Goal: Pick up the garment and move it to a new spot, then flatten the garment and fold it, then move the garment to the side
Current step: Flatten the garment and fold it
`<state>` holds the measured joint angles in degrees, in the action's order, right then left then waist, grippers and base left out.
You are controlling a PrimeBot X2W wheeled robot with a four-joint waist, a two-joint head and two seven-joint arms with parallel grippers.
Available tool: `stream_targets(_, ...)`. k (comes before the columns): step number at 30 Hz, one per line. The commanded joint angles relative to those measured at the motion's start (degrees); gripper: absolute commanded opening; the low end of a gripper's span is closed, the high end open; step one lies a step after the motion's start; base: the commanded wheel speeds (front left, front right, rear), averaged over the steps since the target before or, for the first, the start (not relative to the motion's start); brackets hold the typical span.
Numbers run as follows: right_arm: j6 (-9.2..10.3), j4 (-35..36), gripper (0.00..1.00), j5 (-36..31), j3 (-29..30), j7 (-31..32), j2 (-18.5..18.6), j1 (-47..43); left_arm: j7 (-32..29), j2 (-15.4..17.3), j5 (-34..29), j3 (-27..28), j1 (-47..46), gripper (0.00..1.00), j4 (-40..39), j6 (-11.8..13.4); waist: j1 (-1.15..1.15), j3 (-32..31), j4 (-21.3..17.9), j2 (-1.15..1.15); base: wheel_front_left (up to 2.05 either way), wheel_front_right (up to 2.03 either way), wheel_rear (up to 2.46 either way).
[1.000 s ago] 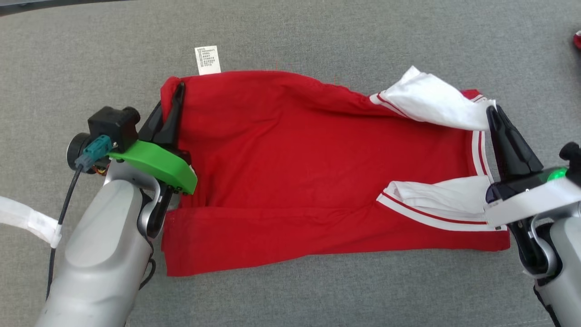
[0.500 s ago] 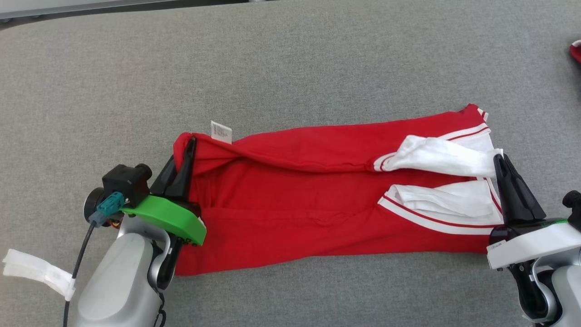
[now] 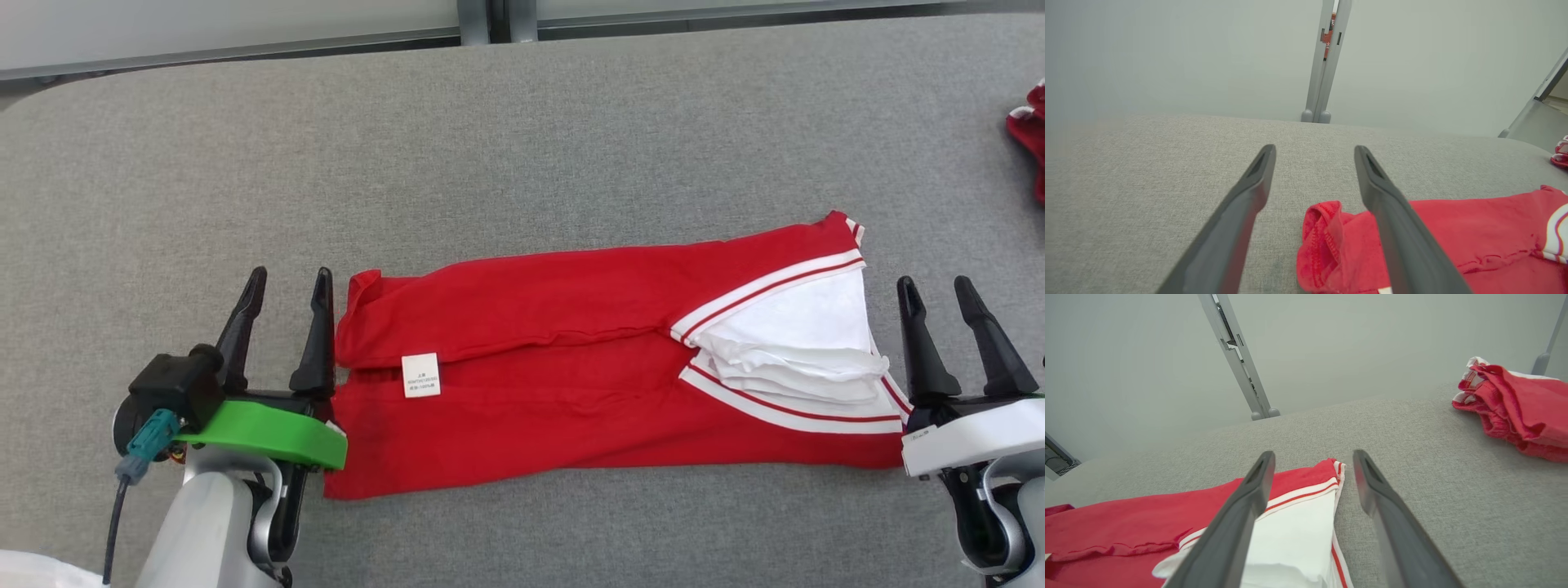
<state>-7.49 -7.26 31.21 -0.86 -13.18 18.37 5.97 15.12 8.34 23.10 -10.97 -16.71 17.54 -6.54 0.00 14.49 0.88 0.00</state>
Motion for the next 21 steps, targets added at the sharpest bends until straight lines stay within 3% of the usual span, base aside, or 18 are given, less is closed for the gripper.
stream_targets(1,0.00,-0.73,1.00,-0.56,0.39,1.07,0.47,0.61,-0.02,-0.30,-1.45,1.35,1.25,1.00,-1.32,0.30,0.00,-0.87,0.38,0.00,0.00,0.00,0.00)
stream_targets(12,0.00,-11.30,1.00,-3.63,-0.49,7.99,1.29,5.99,-0.02,-3.67,-7.56,10.99,5.28,1.00,-7.66,-0.15,0.00,-0.53,3.06,0.00,0.00,0.00,0.00)
stream_targets(21,0.00,-21.13,1.00,-1.91,-3.66,10.11,1.69,7.04,-0.02,-4.98,-9.59,13.73,7.87,1.00,-9.47,-0.54,0.00,-0.12,5.21,0.00,0.00,0.00,0.00)
